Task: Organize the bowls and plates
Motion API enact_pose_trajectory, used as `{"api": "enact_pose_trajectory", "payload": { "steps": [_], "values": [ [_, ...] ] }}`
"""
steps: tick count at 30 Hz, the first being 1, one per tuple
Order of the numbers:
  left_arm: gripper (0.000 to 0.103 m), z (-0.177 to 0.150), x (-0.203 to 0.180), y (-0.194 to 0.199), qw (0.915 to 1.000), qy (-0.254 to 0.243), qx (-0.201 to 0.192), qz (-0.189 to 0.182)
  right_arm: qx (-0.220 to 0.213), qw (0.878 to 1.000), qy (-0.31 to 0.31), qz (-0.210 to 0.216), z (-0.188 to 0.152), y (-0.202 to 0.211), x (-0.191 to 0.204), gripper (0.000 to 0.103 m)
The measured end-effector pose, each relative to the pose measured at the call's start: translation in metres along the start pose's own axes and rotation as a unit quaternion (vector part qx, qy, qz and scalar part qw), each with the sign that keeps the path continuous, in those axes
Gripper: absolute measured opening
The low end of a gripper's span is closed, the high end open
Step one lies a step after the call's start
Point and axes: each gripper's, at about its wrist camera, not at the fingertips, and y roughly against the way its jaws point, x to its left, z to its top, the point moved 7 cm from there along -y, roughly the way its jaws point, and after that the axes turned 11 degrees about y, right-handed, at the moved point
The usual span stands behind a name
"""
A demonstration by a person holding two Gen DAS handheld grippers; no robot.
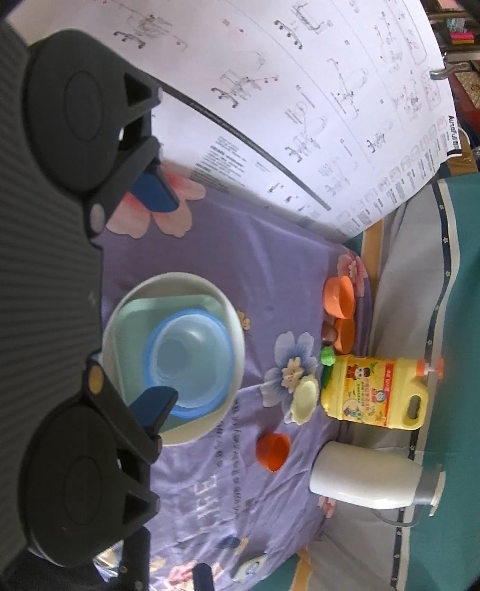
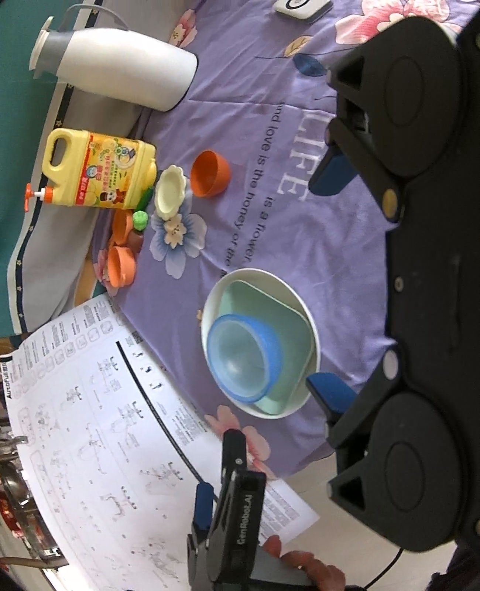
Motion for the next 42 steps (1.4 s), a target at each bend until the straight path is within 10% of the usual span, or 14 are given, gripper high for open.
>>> {"api": "enact_pose_trajectory", "payload": {
  "steps": [42],
  "values": [
    [0.103,-0.037,-0.004,-0.029,0.9985,-0.015,0.052,0.004,0.059,0.998,0.011,0.003,-0.015,-0.027,0.009,0.103]
  ]
}}
